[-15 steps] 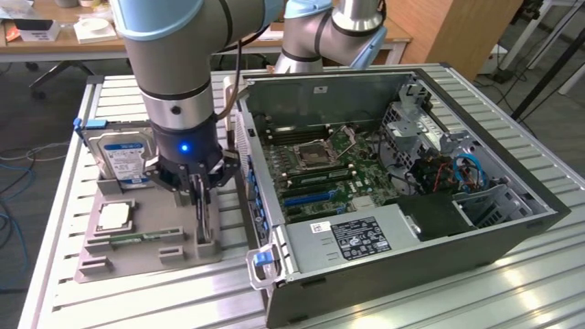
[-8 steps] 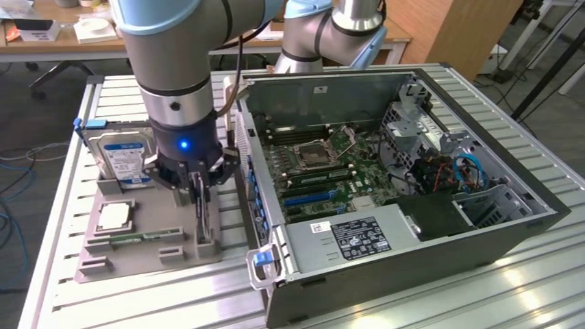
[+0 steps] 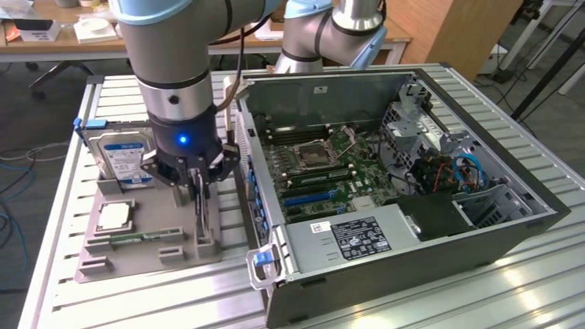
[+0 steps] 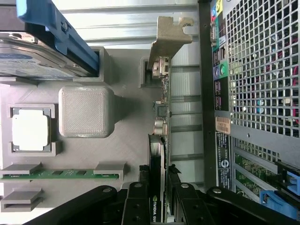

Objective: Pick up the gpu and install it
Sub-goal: 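Pick up the gpu and move the gpu toward the slot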

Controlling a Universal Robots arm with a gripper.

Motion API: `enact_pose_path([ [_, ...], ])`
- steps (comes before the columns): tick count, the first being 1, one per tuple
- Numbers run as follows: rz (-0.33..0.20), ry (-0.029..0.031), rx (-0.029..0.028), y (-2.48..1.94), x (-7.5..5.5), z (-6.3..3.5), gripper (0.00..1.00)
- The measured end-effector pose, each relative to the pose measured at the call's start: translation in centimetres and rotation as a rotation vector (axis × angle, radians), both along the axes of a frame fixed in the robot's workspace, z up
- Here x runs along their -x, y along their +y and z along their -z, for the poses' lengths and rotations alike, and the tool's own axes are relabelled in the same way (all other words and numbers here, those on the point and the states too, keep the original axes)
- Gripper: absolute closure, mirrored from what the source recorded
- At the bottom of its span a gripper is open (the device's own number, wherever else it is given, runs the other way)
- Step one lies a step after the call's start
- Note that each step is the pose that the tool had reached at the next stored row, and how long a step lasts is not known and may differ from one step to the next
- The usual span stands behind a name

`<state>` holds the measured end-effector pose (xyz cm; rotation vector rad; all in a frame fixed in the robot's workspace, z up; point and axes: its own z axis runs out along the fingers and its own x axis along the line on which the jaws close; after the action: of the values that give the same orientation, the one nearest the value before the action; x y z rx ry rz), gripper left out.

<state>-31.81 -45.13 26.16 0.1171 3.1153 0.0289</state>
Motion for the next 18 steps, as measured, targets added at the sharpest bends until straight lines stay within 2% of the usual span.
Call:
enact_pose_path([
  [10,0.000,0.0002,0.0001,0.00,0.0,-0.32,0.73],
  [18,0.000,0.0001,0.0001,0.00,0.0,-1.07,0.73],
])
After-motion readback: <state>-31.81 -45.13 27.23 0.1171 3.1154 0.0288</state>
